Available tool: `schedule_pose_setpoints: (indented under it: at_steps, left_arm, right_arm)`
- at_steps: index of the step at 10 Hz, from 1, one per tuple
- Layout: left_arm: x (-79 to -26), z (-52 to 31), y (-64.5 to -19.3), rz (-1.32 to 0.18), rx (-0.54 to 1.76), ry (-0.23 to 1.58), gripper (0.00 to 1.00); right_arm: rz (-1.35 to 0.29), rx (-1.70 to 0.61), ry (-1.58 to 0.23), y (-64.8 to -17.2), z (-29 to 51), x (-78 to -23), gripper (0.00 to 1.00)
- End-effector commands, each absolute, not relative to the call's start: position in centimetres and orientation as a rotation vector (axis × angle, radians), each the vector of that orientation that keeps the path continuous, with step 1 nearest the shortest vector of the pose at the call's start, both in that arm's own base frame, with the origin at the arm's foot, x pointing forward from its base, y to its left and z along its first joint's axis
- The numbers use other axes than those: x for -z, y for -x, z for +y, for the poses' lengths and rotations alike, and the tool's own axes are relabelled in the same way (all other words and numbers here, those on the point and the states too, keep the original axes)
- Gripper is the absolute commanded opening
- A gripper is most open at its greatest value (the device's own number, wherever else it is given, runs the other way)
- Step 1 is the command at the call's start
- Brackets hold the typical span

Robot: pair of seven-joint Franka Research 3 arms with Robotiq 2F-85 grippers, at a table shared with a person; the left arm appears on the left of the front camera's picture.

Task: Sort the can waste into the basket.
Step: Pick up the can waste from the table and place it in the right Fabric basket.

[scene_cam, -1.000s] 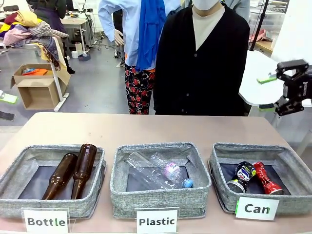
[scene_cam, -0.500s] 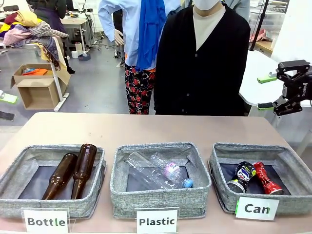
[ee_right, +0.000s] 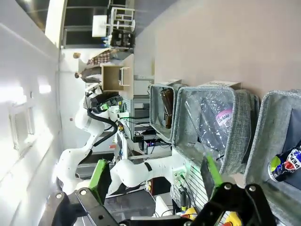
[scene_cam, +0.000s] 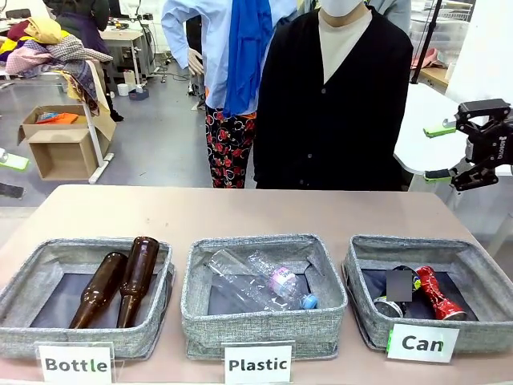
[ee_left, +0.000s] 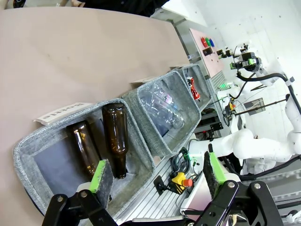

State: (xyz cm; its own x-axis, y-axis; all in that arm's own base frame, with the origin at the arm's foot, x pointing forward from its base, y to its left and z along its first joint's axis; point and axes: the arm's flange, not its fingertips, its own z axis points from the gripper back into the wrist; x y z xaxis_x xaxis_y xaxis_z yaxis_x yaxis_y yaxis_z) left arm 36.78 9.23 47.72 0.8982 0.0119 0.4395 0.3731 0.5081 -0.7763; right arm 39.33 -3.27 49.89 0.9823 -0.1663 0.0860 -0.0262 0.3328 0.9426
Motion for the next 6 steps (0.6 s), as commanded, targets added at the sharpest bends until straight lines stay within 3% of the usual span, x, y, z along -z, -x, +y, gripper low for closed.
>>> schedule_pose_setpoints:
  at_steps: [1,6]
  left_arm:
    - [-47.73,9.27,-36.58,-0.428,0.245,1.02,1.0]
    - [-47.73,9.27,-36.58,-0.428,0.245,1.02,1.0]
  right_arm:
    - [-0.161,0.097,-1.23,-39.55,-3.32,-50.43,1.0]
    - [-0.161,0.097,-1.23,-39.55,-3.32,-50.43,1.0]
